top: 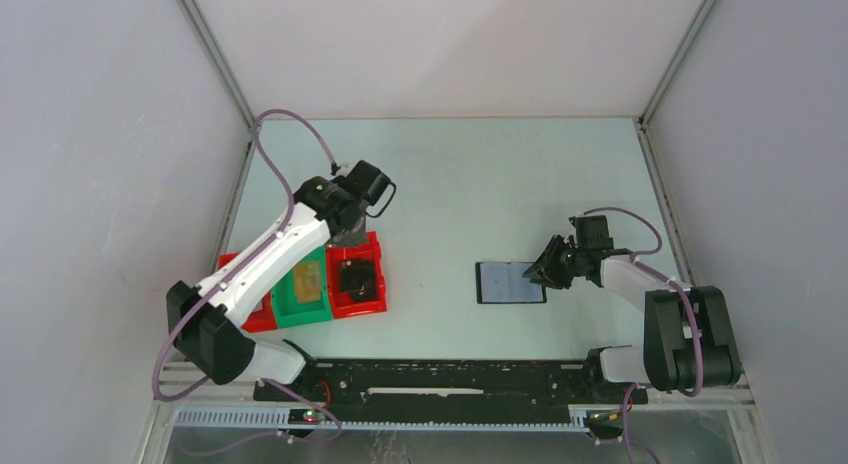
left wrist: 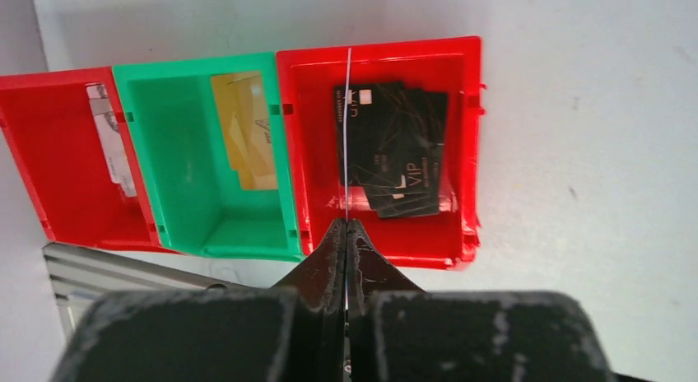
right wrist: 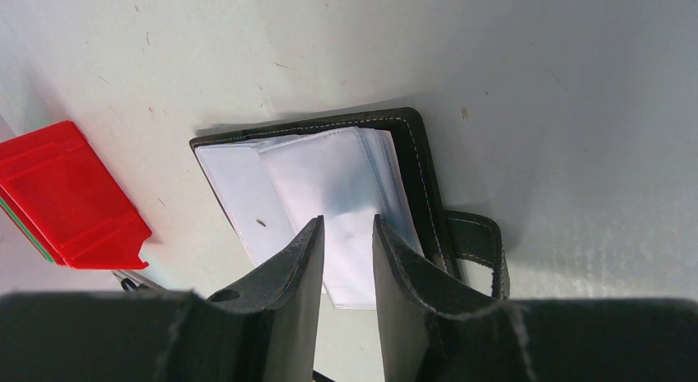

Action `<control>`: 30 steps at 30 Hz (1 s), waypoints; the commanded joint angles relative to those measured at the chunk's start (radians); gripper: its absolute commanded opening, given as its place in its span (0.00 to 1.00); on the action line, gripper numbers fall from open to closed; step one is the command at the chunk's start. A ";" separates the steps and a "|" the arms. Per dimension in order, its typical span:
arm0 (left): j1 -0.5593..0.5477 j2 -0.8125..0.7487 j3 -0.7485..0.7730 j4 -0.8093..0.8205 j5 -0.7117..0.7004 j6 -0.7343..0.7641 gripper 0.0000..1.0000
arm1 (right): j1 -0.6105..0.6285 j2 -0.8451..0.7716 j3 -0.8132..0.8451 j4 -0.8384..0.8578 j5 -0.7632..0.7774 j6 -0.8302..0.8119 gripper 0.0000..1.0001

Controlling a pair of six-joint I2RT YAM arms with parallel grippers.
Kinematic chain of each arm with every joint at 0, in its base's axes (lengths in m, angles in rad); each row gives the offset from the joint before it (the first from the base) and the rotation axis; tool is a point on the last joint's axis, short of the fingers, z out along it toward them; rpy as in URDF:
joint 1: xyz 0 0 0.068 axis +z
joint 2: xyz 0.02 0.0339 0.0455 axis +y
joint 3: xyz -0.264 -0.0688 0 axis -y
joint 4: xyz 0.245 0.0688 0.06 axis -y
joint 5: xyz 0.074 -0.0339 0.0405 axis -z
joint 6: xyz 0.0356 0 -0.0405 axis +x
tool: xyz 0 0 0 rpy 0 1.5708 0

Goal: Take the credit cards out of the card holder
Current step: Place the credit card in the storage box.

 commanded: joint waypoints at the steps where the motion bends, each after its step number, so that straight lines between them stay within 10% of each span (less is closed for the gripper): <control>1: -0.002 0.062 -0.066 0.044 -0.088 -0.047 0.00 | 0.001 0.025 0.008 -0.029 0.052 -0.006 0.37; 30: -0.059 0.263 -0.236 0.232 -0.030 -0.125 0.10 | 0.010 0.026 0.011 -0.035 0.066 -0.003 0.37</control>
